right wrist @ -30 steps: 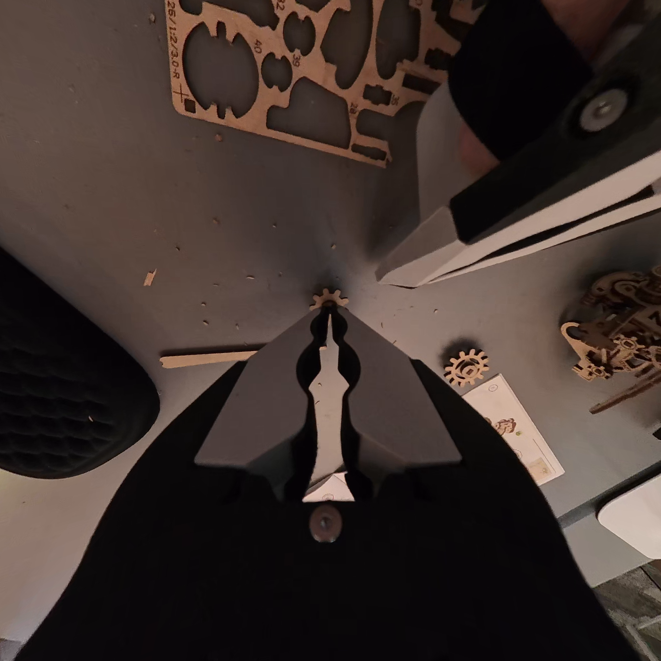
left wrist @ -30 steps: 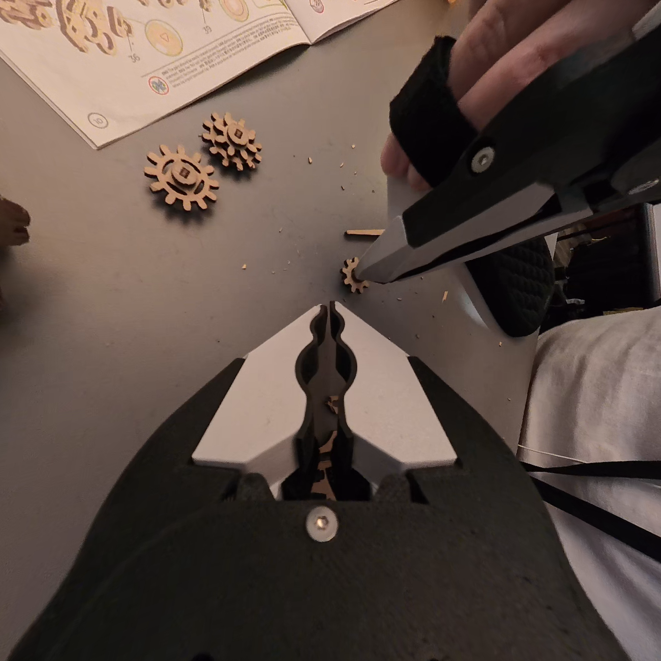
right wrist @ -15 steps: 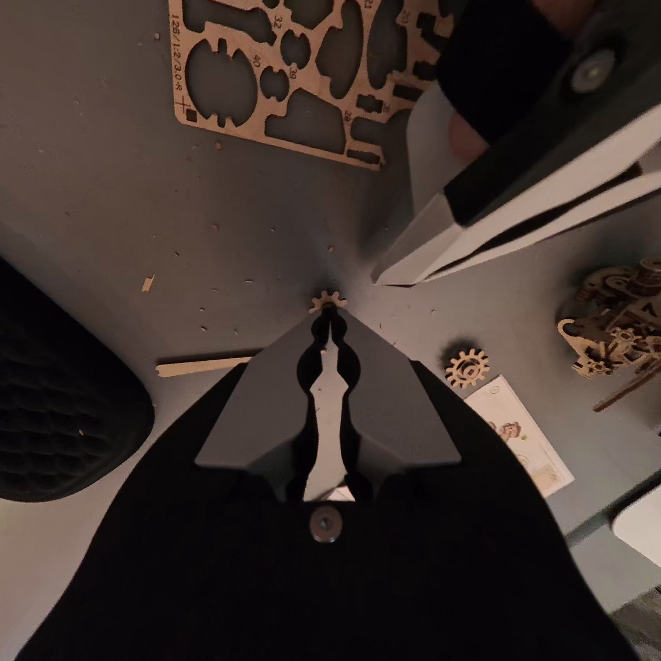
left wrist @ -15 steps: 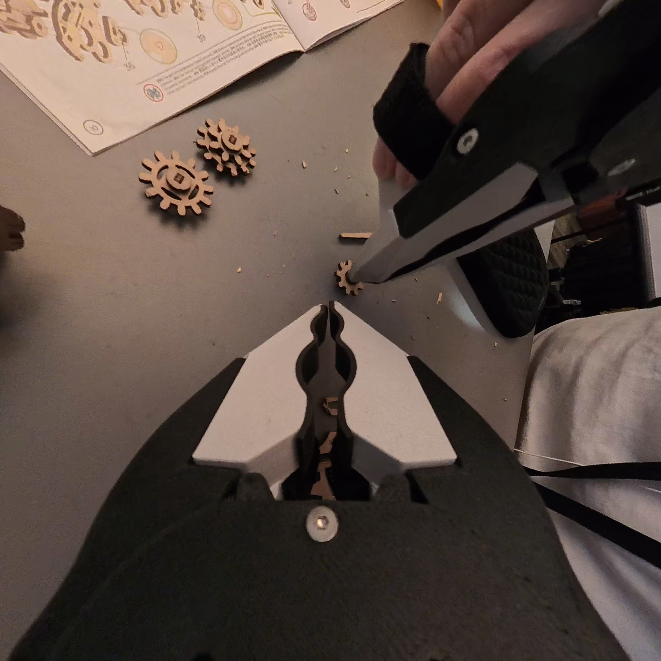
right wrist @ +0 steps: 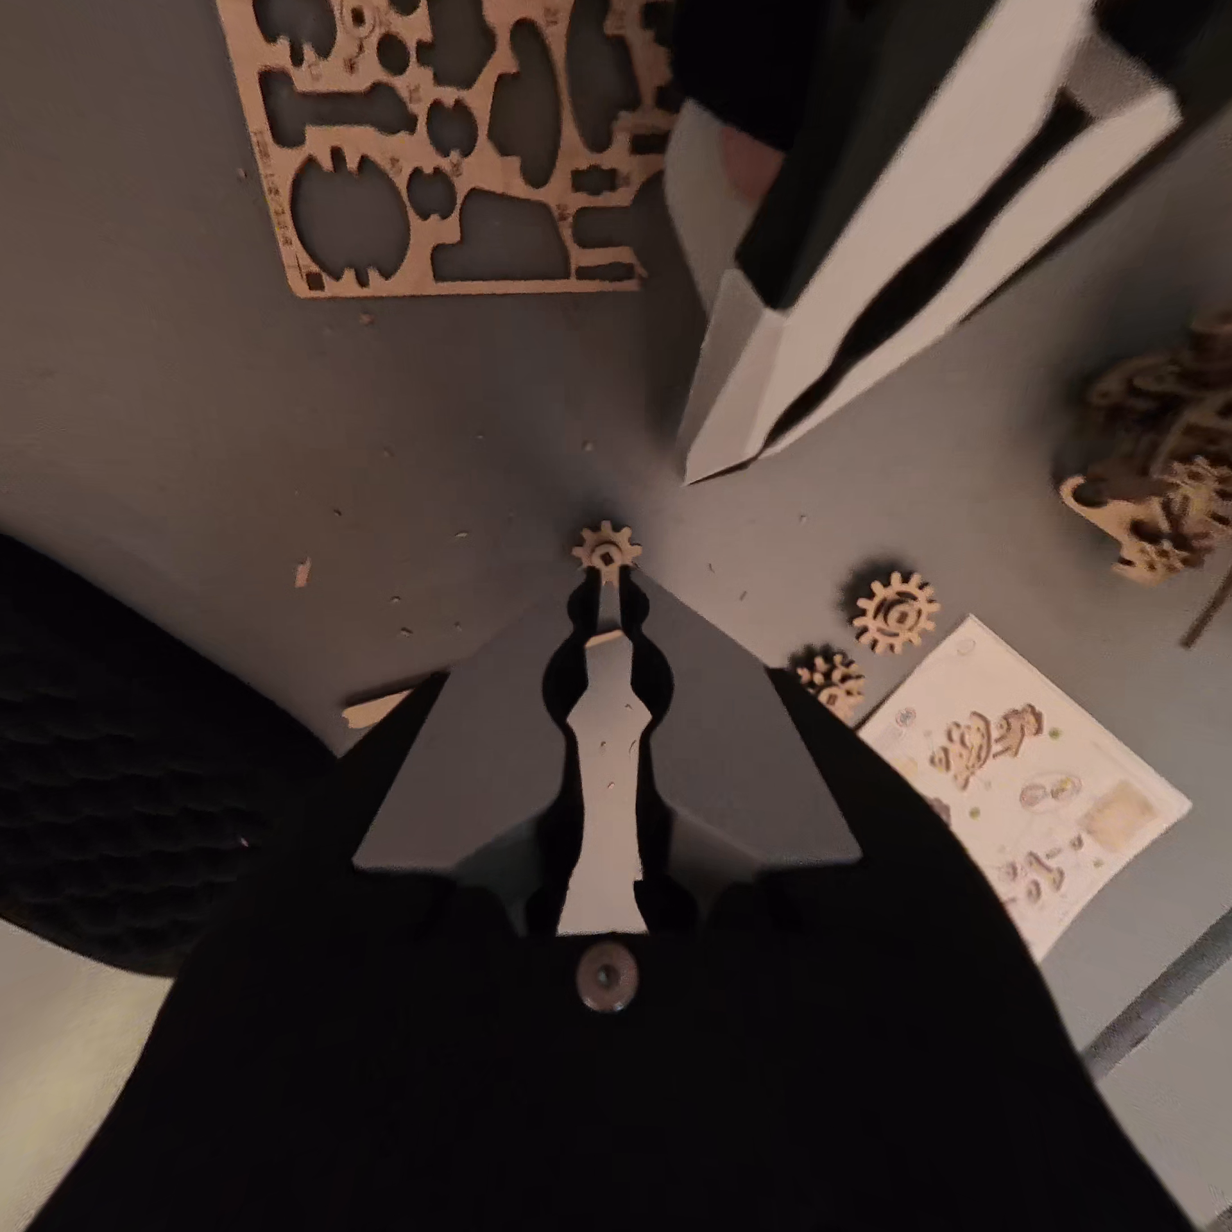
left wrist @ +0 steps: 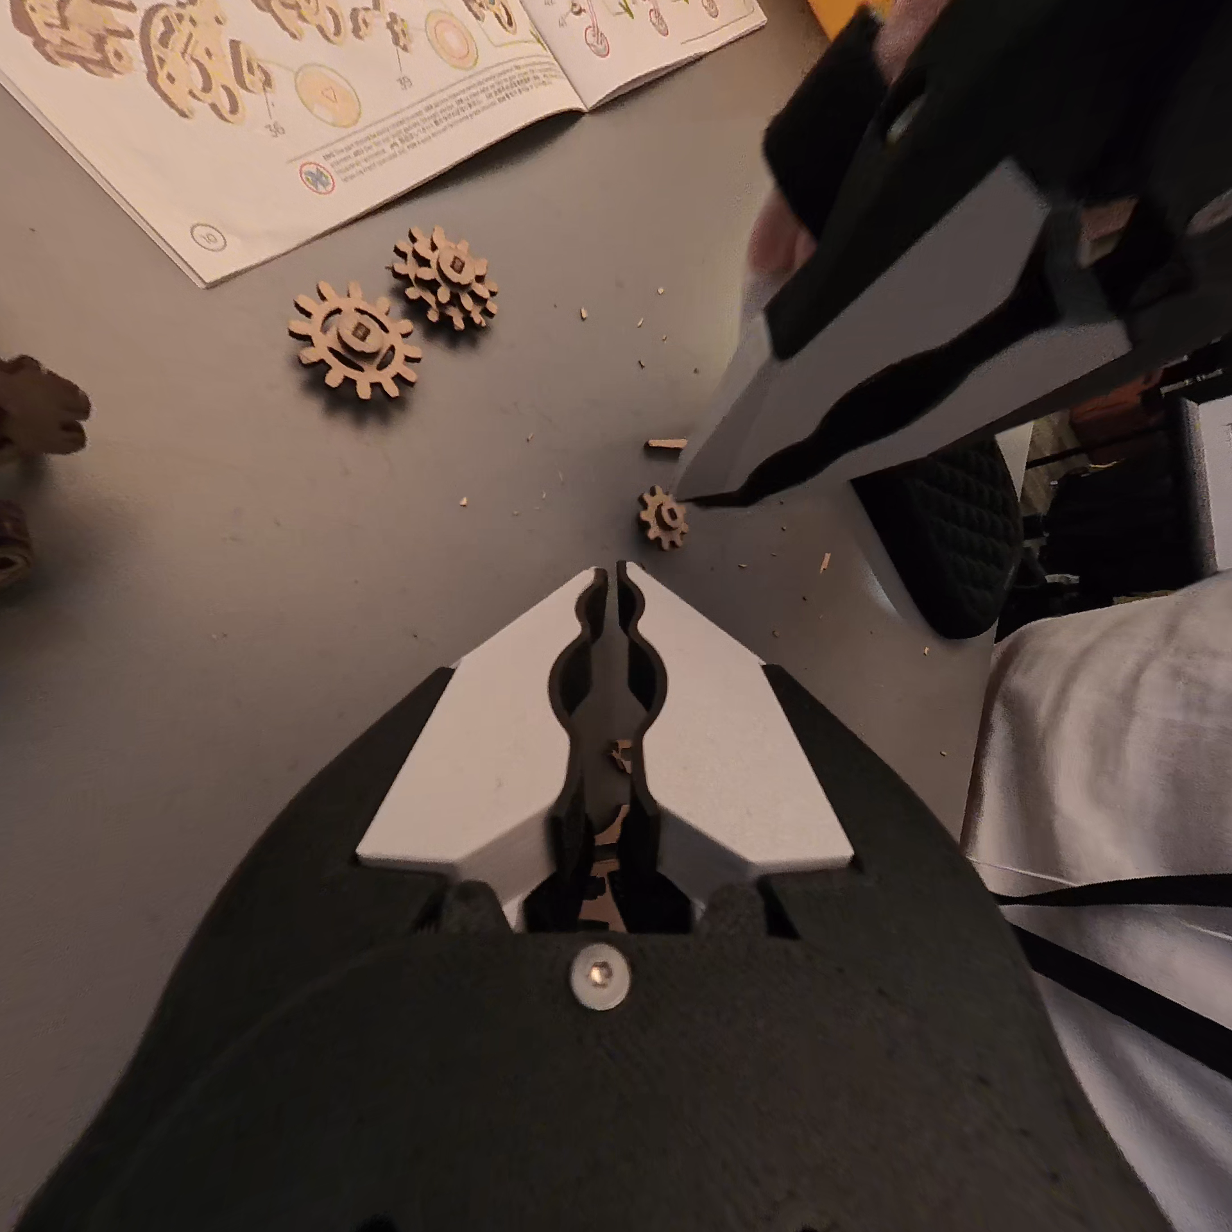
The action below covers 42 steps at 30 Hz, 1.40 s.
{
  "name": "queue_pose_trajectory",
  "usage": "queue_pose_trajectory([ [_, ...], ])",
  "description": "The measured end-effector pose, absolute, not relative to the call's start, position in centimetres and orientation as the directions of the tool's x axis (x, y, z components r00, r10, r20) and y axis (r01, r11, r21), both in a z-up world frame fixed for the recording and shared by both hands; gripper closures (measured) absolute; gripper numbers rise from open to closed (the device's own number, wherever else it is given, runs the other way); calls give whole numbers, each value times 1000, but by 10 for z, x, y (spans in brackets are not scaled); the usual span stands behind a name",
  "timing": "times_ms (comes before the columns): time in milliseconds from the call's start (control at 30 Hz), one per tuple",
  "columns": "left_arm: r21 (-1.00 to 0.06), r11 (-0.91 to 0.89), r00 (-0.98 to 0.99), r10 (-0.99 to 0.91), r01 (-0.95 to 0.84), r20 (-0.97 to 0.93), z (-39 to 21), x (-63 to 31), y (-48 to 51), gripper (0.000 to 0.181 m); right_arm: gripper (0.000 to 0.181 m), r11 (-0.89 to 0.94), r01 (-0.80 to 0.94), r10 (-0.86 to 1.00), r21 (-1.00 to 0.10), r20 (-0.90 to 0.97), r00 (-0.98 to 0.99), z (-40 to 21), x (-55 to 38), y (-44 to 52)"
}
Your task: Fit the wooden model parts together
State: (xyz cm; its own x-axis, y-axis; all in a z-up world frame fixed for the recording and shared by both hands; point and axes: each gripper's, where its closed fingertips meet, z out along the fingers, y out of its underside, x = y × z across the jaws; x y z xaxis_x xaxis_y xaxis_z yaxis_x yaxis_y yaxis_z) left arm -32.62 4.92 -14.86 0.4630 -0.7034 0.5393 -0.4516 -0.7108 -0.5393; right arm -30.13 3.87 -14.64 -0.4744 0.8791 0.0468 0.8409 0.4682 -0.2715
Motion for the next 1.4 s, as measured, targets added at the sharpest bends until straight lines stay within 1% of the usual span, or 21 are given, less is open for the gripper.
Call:
queue_pose_trajectory([
  [67, -541, -712, 463, -702, -448, 541, -148, -327, 50, 179, 178, 387, 863, 920, -325, 76, -384, -139, -305, 42],
  [133, -537, -714, 461, -700, -449, 545, -149, -326, 49, 179, 178, 382, 859, 921, -341, 64, -384, -140, -302, 35],
  [200, -533, -711, 457, -704, -459, 544, -151, -325, 48, 179, 178, 469, 828, 883, -308, 129, -452, -144, -297, 38],
  [267, -527, -705, 456, -709, -474, 538, -154, -323, 46, 179, 178, 549, 770, 835, -324, 167, -525, -144, -299, 38],
  [400, -529, -695, 455, -719, -487, 525, -155, -322, 44, 179, 176, 619, 707, 775, -341, 122, -620, -144, -303, 34],
  [500, -531, -695, 454, -719, -486, 526, -155, -322, 45, 179, 175, 665, 684, 734, -301, 92, -673, -148, -302, 34],
  [567, -532, -694, 452, -719, -485, 528, -154, -322, 45, 179, 176, 693, 671, 712, -263, 105, -694, -152, -302, 37],
  [633, -530, -694, 452, -720, -487, 527, -155, -323, 44, 179, 177, 700, 667, 704, -255, 88, -705, -154, -302, 36],
  [1033, -526, -692, 449, -722, -494, 527, -156, -322, 43, 179, 177, 716, 657, 688, -234, 83, -721, -156, -302, 36],
  [1167, -527, -693, 451, -721, -493, 526, -156, -322, 43, 179, 175, 724, 656, 685, -216, 108, -721, -155, -302, 38],
  [1267, -526, -692, 449, -721, -494, 527, -156, -322, 43, 179, 176, 714, 650, 689, -259, 101, -717, -150, -306, 32],
  [1400, -527, -691, 449, -723, -496, 525, -156, -321, 43, 179, 175, 733, 646, 675, -215, 106, -730, -156, -302, 36],
])
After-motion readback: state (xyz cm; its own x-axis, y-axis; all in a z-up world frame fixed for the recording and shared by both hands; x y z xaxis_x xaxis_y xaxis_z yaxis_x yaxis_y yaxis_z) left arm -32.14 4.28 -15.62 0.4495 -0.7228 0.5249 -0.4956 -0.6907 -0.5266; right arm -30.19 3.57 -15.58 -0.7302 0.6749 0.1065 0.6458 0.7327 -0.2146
